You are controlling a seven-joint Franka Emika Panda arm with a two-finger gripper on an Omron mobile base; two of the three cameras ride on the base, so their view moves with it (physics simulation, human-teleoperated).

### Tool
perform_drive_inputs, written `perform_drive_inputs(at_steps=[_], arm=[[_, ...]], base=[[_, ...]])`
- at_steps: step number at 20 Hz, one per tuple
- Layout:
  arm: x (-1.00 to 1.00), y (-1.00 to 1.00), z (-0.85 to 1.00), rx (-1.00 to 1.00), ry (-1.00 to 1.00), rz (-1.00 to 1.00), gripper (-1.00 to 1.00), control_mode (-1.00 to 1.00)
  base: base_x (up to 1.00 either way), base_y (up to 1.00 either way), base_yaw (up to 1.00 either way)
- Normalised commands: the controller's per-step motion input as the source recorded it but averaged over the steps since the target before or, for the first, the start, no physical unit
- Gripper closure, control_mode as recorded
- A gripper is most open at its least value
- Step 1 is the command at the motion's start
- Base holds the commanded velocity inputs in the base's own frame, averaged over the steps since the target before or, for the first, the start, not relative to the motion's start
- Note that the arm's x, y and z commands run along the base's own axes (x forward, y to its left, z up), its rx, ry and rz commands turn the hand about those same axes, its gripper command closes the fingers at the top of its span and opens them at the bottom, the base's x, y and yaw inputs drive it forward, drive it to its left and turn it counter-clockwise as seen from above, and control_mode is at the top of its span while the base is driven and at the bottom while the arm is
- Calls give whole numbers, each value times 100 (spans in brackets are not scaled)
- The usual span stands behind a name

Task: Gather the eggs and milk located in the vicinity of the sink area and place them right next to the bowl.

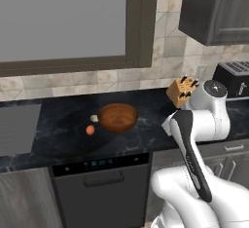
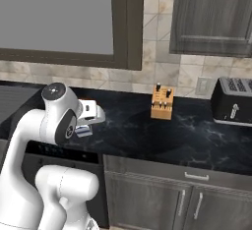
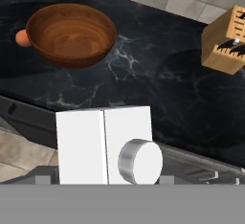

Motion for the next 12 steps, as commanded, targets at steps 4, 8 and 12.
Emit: perform_drive_inputs(at_steps=[4,8,12], arm=[[0,0,0,0,0,0,100,100],[0,0,0,0,0,0,100,100],[0,0,0,0,0,0,100,100]], base=[[41,-1,0],[32,-6,0],[20,-4,0]])
